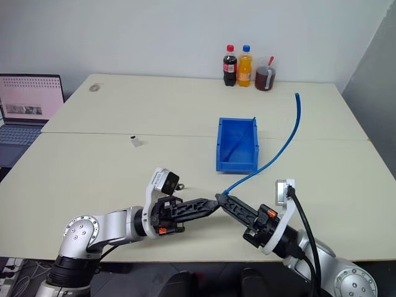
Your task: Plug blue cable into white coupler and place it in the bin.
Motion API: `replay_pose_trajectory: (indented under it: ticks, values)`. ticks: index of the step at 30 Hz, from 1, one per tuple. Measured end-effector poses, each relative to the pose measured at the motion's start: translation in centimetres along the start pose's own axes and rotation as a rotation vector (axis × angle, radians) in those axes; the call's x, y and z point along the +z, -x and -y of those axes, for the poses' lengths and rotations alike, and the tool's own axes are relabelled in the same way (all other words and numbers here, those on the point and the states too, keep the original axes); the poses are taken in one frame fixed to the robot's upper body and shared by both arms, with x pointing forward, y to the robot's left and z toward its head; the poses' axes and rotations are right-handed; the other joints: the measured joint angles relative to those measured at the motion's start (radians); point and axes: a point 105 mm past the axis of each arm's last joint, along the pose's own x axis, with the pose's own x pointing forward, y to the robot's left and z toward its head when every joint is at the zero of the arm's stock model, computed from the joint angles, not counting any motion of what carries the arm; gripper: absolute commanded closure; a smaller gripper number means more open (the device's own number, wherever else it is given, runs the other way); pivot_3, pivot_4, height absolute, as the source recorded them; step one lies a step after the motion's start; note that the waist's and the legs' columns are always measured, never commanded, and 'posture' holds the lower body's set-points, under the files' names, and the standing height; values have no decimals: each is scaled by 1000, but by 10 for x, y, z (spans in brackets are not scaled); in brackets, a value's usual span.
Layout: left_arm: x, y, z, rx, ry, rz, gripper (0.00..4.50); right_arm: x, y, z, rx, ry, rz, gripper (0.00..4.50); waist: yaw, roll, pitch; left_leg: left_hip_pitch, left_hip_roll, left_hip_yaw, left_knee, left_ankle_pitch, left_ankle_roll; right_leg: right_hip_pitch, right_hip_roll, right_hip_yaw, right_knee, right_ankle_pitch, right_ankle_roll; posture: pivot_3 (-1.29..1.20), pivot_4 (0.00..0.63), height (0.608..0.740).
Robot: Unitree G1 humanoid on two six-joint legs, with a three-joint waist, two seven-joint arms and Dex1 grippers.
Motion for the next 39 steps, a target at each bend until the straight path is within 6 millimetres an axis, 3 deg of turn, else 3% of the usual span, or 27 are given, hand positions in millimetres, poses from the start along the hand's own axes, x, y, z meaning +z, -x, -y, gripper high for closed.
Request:
replay_pose_trajectory:
  ticks: [5,6,20,23,24,27,29,31,32,33,36,39]
  values:
    - [0,0,0,4,0,-2,4233,0,1,0,0,-5,3,4275,0,-1,1,0,0,0,0,0,0,0,0,0,0,0,0,0,150,740]
    - [0,-1,0,7,-4,0,3542,0,1,0,-1,-5,4,4275,0,-1,2,0,0,0,0,0,0,0,0,0,0,0,0,0,150,740]
    - [2,7,7,34,-57,-48,781,-1,-3,1,-2,3,-21,4275,1,-3,5,0,0,0,-2,0,0,-1,0,0,-2,0,0,0,150,740]
    - [-2,21,6,128,-157,-157,191,5,-6,4,-2,30,-31,4275,-2,-4,7,0,-1,2,-3,0,0,-2,0,1,-2,0,-1,0,150,740]
    - [0,35,-3,212,-214,-194,10,11,-8,5,3,45,-27,4275,-3,-3,7,0,-2,3,-3,0,0,-4,0,2,-1,0,-1,0,150,740]
    - [10,61,-21,360,-329,-238,10,23,-9,10,-5,65,-7,4275,1,-3,7,0,-1,5,-7,0,0,-6,0,3,-1,-1,-2,0,150,740]
    - [24,79,-38,469,-467,-277,10,27,-11,13,-3,71,-20,4275,5,-3,7,-1,-1,5,-9,0,0,-8,-1,3,-2,-2,-4,0,150,740]
    - [68,95,-54,656,-648,-183,10,33,-13,15,3,114,-55,4275,13,-3,8,-5,0,5,-9,0,0,-11,-1,2,-2,-1,-2,0,150,740]
    - [102,100,-59,787,-782,-67,10,41,-14,15,9,143,-60,4275,18,-4,8,-11,0,4,-8,0,0,-15,-1,2,-2,3,5,0,150,740]
    - [118,104,-61,866,-840,-3,10,46,-15,16,11,159,-59,4275,19,-4,8,-12,0,4,-8,0,0,-16,-1,2,-2,4,6,0,150,740]
    - [145,122,-75,1115,-932,155,10,57,-16,18,12,182,-51,4275,16,-5,8,-16,0,5,-7,0,0,-17,-1,2,-5,6,5,0,150,740]
    - [156,145,-87,1348,-943,365,10,63,-16,19,13,204,-57,4275,10,-5,8,-17,0,4,-7,-1,1,-18,-3,1,-5,6,6,0,150,740]
